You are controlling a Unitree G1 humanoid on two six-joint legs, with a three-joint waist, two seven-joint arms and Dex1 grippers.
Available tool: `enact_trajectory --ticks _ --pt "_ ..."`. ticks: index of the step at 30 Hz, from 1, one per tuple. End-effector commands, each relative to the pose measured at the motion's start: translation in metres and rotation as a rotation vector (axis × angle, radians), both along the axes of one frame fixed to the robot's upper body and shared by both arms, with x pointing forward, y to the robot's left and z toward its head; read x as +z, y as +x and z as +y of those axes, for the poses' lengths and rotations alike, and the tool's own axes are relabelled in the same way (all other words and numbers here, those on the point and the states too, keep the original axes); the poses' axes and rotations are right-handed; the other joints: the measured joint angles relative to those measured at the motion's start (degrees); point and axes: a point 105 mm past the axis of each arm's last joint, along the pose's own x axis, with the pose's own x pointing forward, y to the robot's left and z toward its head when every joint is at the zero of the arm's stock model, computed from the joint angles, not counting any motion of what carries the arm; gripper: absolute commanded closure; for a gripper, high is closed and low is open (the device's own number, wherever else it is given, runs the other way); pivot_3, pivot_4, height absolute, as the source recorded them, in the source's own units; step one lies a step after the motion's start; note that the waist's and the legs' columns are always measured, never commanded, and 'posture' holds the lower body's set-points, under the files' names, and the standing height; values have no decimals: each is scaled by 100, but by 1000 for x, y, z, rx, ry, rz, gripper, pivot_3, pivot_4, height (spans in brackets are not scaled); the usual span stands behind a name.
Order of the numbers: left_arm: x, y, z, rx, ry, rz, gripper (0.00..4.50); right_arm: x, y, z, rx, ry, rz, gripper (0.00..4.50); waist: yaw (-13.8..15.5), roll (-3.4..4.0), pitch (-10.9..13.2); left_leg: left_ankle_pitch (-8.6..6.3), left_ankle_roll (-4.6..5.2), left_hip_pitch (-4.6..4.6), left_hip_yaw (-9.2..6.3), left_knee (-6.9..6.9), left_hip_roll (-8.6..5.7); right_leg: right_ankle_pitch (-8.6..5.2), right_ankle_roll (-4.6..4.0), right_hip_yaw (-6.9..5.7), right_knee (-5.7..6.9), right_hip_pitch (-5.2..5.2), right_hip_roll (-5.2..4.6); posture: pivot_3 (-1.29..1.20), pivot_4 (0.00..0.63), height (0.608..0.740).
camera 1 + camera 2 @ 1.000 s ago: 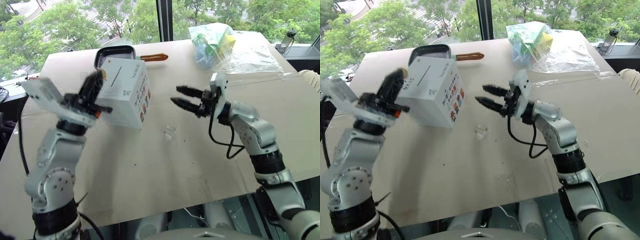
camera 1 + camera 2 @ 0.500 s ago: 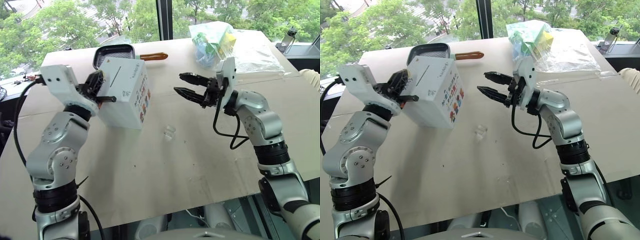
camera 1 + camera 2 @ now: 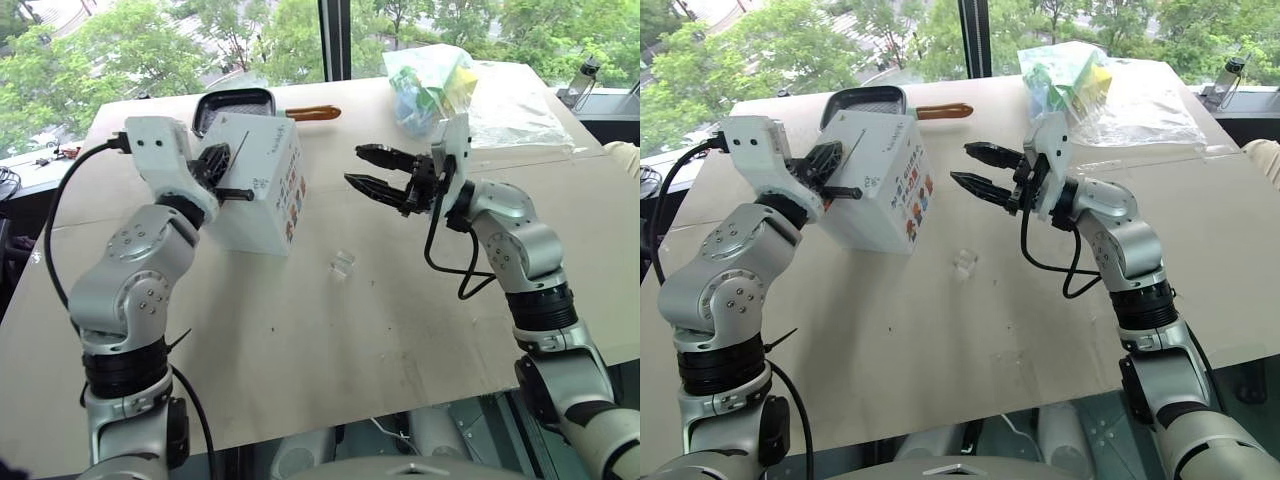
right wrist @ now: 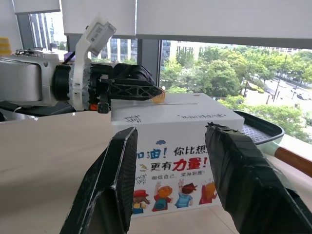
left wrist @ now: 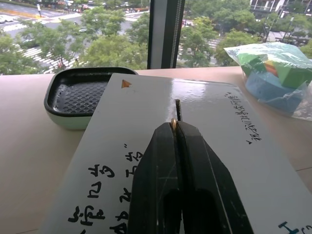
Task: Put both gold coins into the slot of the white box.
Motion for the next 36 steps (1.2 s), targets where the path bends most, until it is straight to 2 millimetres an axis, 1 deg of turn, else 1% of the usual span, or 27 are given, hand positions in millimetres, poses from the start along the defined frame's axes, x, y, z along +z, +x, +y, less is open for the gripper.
enact_trajectory --ticks 1,8,10,12,13,17,20,25,28,36 --pt "-22 4 5 44 17 118 4500 15 -9 2 20 29 -58 2128 -14 1 -1 0 0 2 2 2 0 0 0 3 5 0 0 0 150 721" --pt "-31 11 6 61 73 206 4500 15 -11 5 24 40 -52 2128 -23 2 -2 8 -14 36 8 2 0 0 0 11 44 13 4 0 150 721" --pt "-34 12 7 71 76 230 4500 16 -11 5 24 45 -52 2128 -25 2 -2 8 -15 40 14 2 0 0 0 17 48 13 4 0 150 721" --pt "-38 12 6 66 40 254 4500 16 -11 6 25 47 -53 2128 -26 3 -3 9 -15 46 21 2 0 0 0 23 51 15 4 0 150 721" --pt "-39 12 5 55 61 266 4500 16 -11 6 23 50 -53 2128 -26 3 -4 9 -15 48 23 2 0 0 0 25 52 16 4 0 150 721" --pt "-41 11 1 24 77 279 4500 17 -11 5 17 56 -52 2128 -29 12 -10 9 -16 53 25 0 0 0 0 28 55 17 5 0 150 721" --pt "-45 12 0 5 135 305 4500 17 -11 5 13 60 -52 2128 -29 15 -15 9 -16 55 26 -1 0 0 0 30 54 17 5 0 150 721" --pt "-47 12 -3 -25 155 318 4500 18 -11 6 10 65 -52 2128 -21 24 -21 9 -15 64 26 -2 0 0 0 30 53 27 5 0 150 721" --pt "-53 11 -11 -71 168 336 4500 16 -11 5 6 64 -48 2128 -20 24 -21 8 -15 76 23 -3 0 0 0 26 48 40 4 0 150 721" --pt "-59 10 -13 -82 186 364 4500 16 -11 5 0 69 -47 2128 -20 35 -32 8 -15 82 20 -6 0 -1 1 23 46 45 4 0 150 721"
